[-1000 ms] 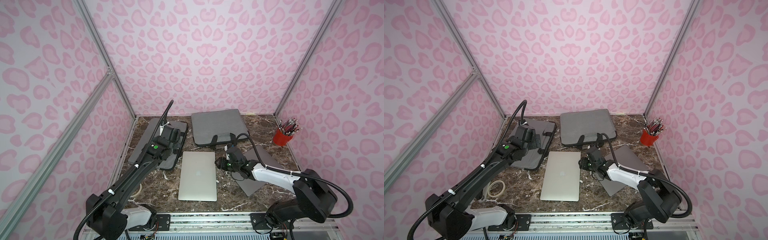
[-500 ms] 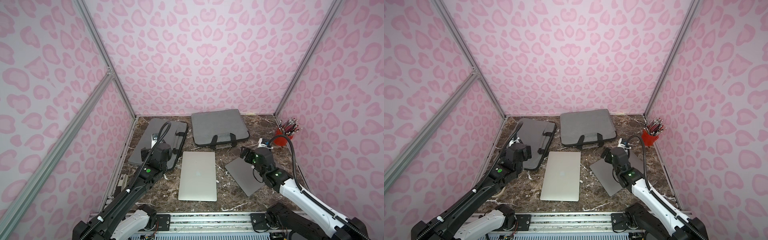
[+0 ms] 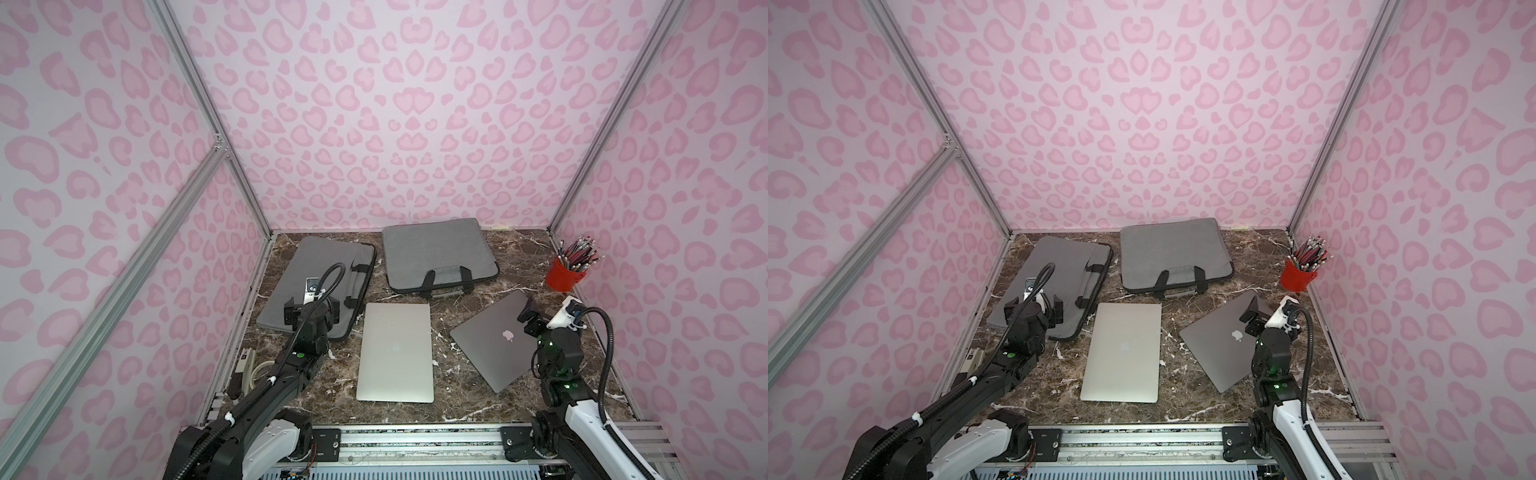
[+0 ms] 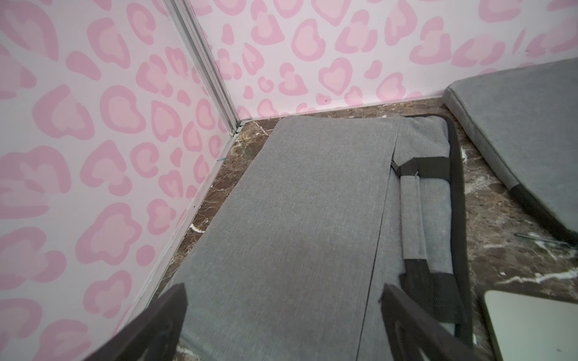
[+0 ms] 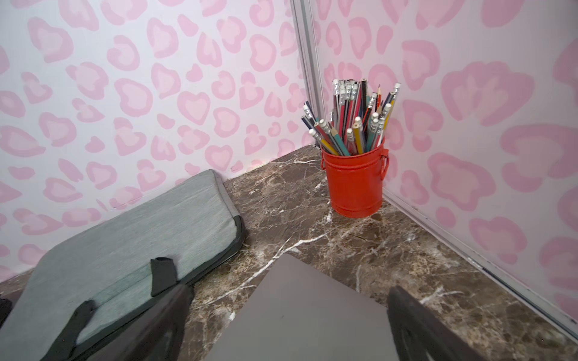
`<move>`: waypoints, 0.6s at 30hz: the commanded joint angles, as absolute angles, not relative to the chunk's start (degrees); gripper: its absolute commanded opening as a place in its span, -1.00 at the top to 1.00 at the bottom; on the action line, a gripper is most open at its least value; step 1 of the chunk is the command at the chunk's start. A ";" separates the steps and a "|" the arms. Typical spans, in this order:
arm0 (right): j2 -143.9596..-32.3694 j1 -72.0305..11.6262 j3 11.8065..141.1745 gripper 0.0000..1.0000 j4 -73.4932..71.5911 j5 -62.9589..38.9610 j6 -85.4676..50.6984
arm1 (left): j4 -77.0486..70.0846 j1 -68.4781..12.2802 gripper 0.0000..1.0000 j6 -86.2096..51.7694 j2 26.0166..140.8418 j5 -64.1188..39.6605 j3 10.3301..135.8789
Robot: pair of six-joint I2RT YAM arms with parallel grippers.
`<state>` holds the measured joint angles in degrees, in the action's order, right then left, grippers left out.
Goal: Open the zippered laptop bag and take out the laptop
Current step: Reset both arms
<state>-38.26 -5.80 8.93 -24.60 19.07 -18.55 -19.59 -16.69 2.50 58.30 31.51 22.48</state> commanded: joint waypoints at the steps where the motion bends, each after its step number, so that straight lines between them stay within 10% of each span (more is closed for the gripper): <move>1: -40.63 -4.81 6.42 -0.98 -36.51 16.71 -14.13 | -29.11 -14.05 -0.98 3.72 59.53 26.98 20.68; 18: -62.97 0.18 6.25 -0.98 -60.63 11.69 -8.88 | -46.57 -7.92 -0.98 3.87 83.32 16.42 22.44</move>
<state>-61.01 0.14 5.96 -53.49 12.38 -9.63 -40.77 -8.25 3.03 80.58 19.00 20.75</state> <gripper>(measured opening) 0.990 0.992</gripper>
